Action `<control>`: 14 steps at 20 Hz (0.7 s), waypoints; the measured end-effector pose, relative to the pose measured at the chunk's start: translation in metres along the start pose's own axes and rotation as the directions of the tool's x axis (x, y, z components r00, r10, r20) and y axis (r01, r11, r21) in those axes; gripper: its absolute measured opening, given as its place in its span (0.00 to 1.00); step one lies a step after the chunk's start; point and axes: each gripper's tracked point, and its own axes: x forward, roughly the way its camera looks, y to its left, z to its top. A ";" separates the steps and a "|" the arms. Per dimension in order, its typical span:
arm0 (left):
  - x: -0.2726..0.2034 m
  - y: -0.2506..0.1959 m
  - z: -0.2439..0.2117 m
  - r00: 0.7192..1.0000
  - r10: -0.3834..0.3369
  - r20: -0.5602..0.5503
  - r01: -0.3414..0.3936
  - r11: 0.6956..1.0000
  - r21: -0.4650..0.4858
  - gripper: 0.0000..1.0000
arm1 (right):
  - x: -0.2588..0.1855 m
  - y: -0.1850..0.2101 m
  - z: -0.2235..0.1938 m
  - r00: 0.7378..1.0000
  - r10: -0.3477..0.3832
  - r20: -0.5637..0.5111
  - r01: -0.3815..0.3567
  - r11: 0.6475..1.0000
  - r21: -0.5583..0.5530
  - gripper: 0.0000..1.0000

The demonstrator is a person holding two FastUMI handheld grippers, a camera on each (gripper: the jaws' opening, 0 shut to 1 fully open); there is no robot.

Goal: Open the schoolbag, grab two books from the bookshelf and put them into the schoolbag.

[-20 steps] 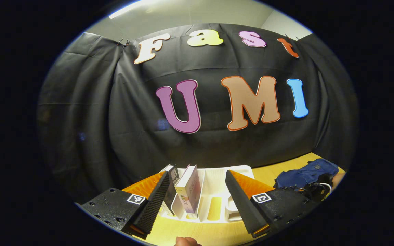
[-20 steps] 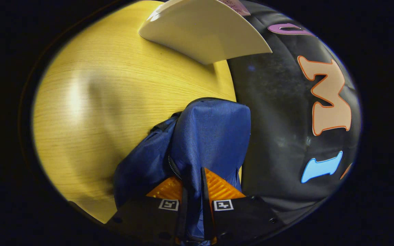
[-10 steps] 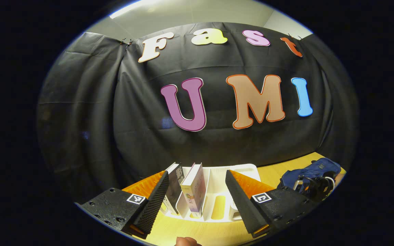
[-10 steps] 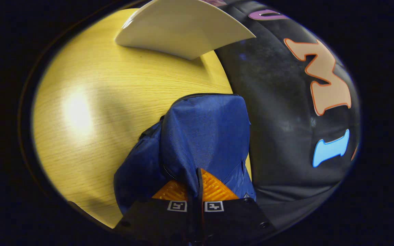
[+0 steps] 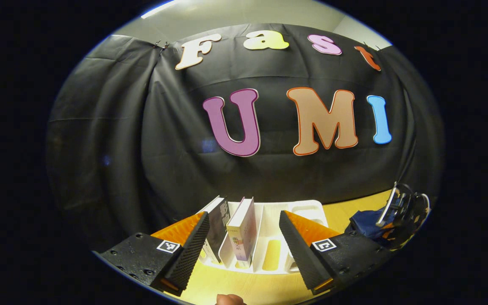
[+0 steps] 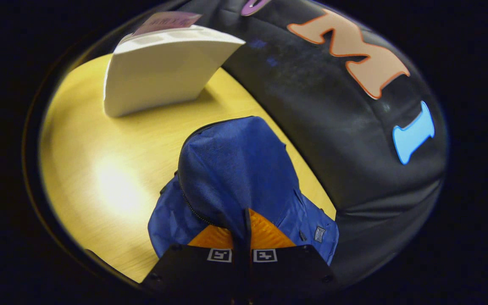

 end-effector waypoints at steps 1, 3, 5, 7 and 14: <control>0.002 0.002 0.000 1.000 0.001 0.003 -0.001 1.000 0.003 1.00 | -0.005 -0.009 0.006 1.000 -0.002 0.012 0.001 0.998 0.055 0.04; 0.006 0.002 0.002 1.000 0.000 0.007 0.000 1.000 0.008 0.96 | -0.011 -0.025 0.016 0.999 -0.004 0.035 -0.003 0.984 0.179 0.04; 0.009 0.002 0.002 1.000 -0.003 0.007 0.003 1.000 0.013 0.96 | -0.019 -0.042 0.023 0.998 0.001 0.058 -0.019 0.946 0.325 0.07; 0.012 0.000 0.004 1.000 -0.009 0.009 0.009 1.000 0.013 0.97 | -0.027 -0.059 0.026 0.997 0.009 0.082 -0.047 0.878 0.476 0.07; 0.019 -0.001 0.003 1.000 -0.015 0.002 0.015 1.000 0.020 0.97 | -0.034 -0.115 0.010 0.982 -0.012 0.187 -0.168 0.383 0.908 0.04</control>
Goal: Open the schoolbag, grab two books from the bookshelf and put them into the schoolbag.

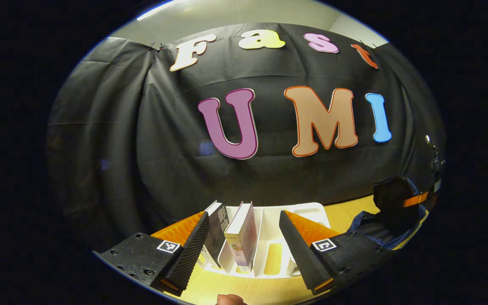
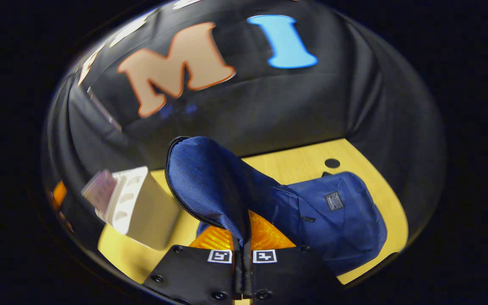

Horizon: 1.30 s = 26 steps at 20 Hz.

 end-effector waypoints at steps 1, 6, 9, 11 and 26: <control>0.001 0.001 0.000 1.000 0.002 -0.001 -0.002 1.000 0.001 0.97 | -0.002 -0.006 0.004 1.000 0.005 0.018 -0.007 0.996 0.094 0.04; 0.012 0.003 -0.004 1.000 -0.001 -0.016 0.001 1.000 0.002 0.96 | -0.005 -0.033 0.010 0.996 0.012 0.088 -0.052 0.882 0.469 0.05; 0.027 0.004 -0.019 0.998 -0.017 -0.064 0.017 1.000 0.004 0.96 | -0.010 -0.041 0.007 0.993 0.011 0.120 -0.084 0.776 0.625 0.05; 0.041 0.004 -0.033 0.991 -0.039 -0.130 0.039 0.999 -0.003 0.96 | -0.010 -0.044 0.007 0.992 0.005 0.126 -0.085 0.767 0.637 0.03; 0.130 0.012 -0.121 0.728 -0.165 -0.666 0.204 0.979 -0.020 0.96 | -0.013 -0.042 0.008 0.991 -0.012 0.131 -0.069 0.801 0.595 0.04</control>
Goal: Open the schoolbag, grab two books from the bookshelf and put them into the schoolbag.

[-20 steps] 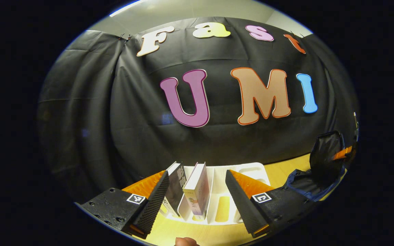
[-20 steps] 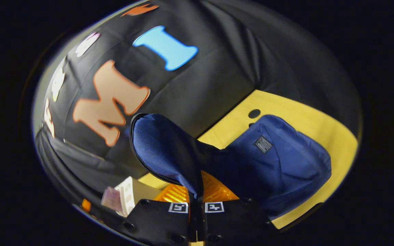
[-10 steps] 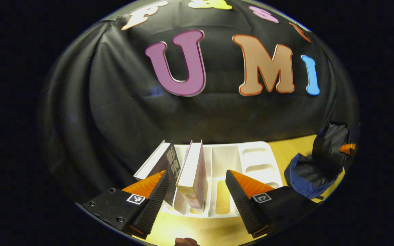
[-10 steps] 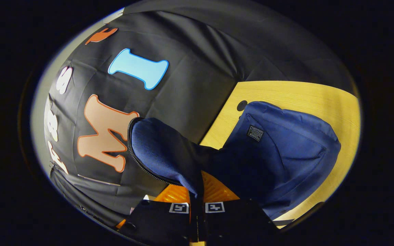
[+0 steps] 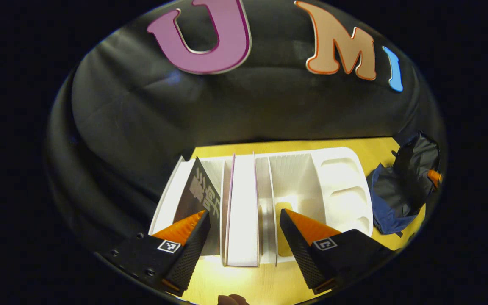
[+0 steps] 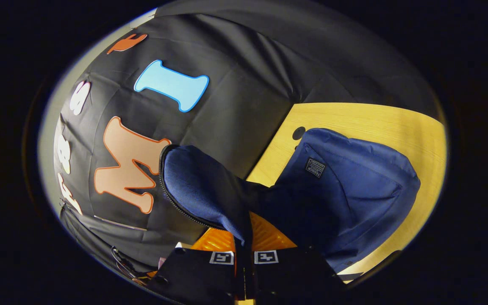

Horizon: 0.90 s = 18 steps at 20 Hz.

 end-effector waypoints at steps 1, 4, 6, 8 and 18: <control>0.004 -0.001 -0.003 0.999 -0.012 -0.031 0.012 1.000 -0.004 0.97 | -0.001 0.000 0.000 1.000 0.001 0.002 -0.001 1.000 0.002 0.04; 0.003 0.001 -0.006 0.995 0.006 -0.101 -0.004 1.000 0.022 0.91 | -0.002 0.000 0.002 1.000 0.003 0.008 -0.004 1.000 0.014 0.04; 0.000 -0.001 -0.005 0.991 0.008 -0.135 -0.002 0.999 0.040 0.95 | -0.003 0.000 0.004 1.000 0.002 0.014 -0.002 1.000 0.019 0.04; 0.000 -0.002 -0.006 0.986 0.001 -0.169 0.008 0.999 0.051 0.94 | -0.003 0.000 0.005 1.000 0.000 0.018 0.000 1.000 0.023 0.03; 0.002 -0.013 -0.018 0.950 -0.036 -0.310 0.064 0.995 0.080 0.38 | -0.001 -0.001 0.007 1.000 -0.016 0.023 0.016 1.000 0.018 0.03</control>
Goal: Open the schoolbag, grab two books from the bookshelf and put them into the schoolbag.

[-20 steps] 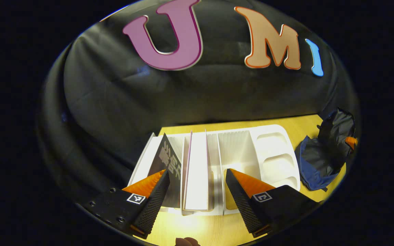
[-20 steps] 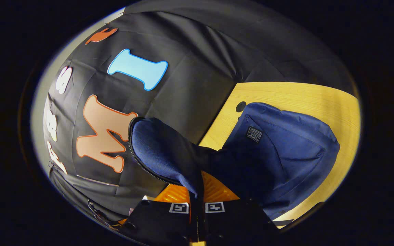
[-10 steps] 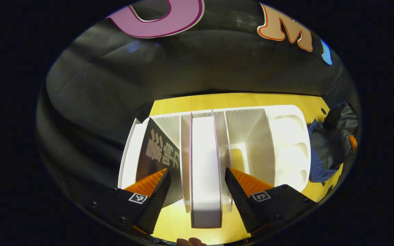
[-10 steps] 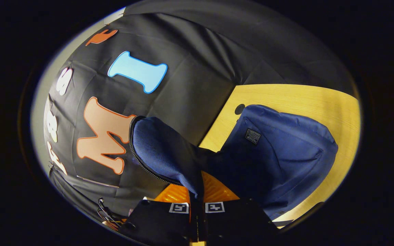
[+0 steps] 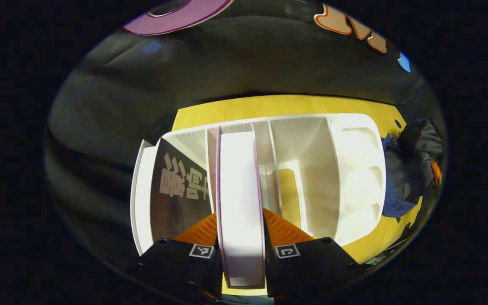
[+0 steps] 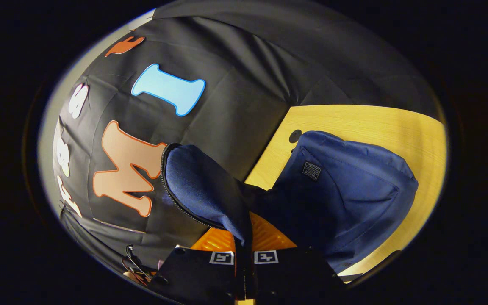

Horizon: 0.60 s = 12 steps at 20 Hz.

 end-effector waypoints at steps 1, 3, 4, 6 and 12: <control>0.000 -0.001 0.001 1.000 -0.004 0.006 0.004 1.000 0.002 0.37 | 0.000 -0.001 0.001 1.000 -0.003 0.000 0.003 1.000 -0.001 0.04; 0.000 -0.002 0.001 1.000 -0.004 0.002 0.004 1.000 0.001 0.35 | 0.001 -0.001 0.000 1.000 -0.005 -0.001 0.005 1.000 -0.001 0.03; -0.001 -0.001 0.001 1.000 -0.002 0.000 0.002 1.000 -0.004 0.34 | 0.000 -0.001 0.001 1.000 -0.006 -0.002 0.006 1.000 -0.001 0.03; -0.005 -0.001 0.000 1.000 -0.009 0.004 0.009 1.000 -0.009 0.33 | 0.000 -0.001 0.001 1.000 -0.008 -0.002 0.008 1.000 0.001 0.04; -0.034 0.009 0.006 0.995 -0.055 0.084 0.063 0.993 -0.097 0.35 | 0.001 -0.003 0.003 1.000 -0.019 0.000 0.019 1.000 0.004 0.03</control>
